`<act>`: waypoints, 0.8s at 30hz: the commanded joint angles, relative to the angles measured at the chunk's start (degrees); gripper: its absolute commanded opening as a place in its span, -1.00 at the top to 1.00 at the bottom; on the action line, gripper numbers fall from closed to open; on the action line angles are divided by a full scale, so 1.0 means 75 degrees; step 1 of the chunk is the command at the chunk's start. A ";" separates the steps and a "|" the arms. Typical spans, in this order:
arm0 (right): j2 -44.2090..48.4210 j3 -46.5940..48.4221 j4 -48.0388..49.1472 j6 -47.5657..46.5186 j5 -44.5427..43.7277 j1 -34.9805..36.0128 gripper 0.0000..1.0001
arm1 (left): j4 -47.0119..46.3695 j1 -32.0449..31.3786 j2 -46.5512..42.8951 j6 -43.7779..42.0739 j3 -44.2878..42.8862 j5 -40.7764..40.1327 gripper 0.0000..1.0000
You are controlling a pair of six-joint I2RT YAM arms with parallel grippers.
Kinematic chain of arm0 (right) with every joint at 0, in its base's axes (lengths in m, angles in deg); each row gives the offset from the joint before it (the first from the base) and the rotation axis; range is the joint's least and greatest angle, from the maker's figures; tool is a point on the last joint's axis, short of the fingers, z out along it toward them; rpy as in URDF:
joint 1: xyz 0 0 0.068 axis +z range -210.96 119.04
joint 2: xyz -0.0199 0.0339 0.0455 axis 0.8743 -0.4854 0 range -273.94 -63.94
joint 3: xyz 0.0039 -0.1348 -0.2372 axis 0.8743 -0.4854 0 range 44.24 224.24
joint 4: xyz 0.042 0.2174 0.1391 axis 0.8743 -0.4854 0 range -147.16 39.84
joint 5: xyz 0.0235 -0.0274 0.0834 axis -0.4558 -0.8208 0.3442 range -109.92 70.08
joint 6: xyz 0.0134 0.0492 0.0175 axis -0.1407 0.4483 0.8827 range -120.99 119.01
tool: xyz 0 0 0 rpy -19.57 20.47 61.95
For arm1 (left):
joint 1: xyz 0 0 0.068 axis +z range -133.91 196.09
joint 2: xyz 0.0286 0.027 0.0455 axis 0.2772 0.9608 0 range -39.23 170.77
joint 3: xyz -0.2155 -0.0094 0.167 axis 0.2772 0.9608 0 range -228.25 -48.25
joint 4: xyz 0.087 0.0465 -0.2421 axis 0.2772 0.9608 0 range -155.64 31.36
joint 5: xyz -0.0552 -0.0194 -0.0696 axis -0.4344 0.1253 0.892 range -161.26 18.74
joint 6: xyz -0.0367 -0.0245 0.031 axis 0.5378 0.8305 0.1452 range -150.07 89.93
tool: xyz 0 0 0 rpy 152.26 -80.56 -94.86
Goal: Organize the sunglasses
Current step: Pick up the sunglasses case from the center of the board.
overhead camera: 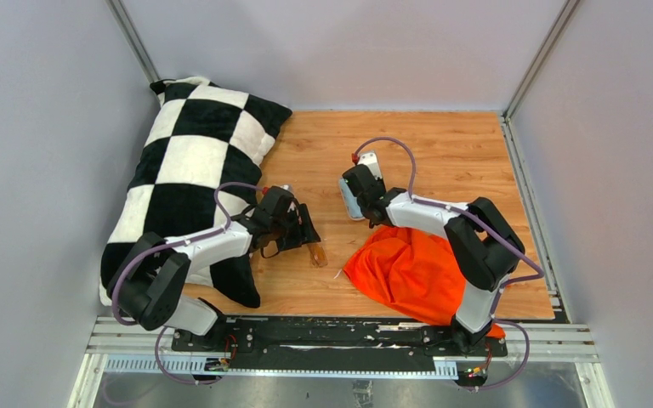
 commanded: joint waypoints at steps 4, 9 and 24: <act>0.0354 -0.0277 0.0131 0.0474 -0.0721 0.0097 1.00 | -0.0102 0.0038 0.0398 0.0347 -0.0380 -0.0167 -0.26; 0.0375 -0.0276 0.0166 0.0485 -0.0493 0.0094 1.00 | 0.0290 0.0008 0.0387 0.0722 -0.0481 -0.0886 -0.21; 0.0471 -0.0314 0.0349 0.0374 -0.0227 0.0097 1.00 | 0.0254 -0.0306 0.0727 0.1321 -0.0407 -0.1259 -0.08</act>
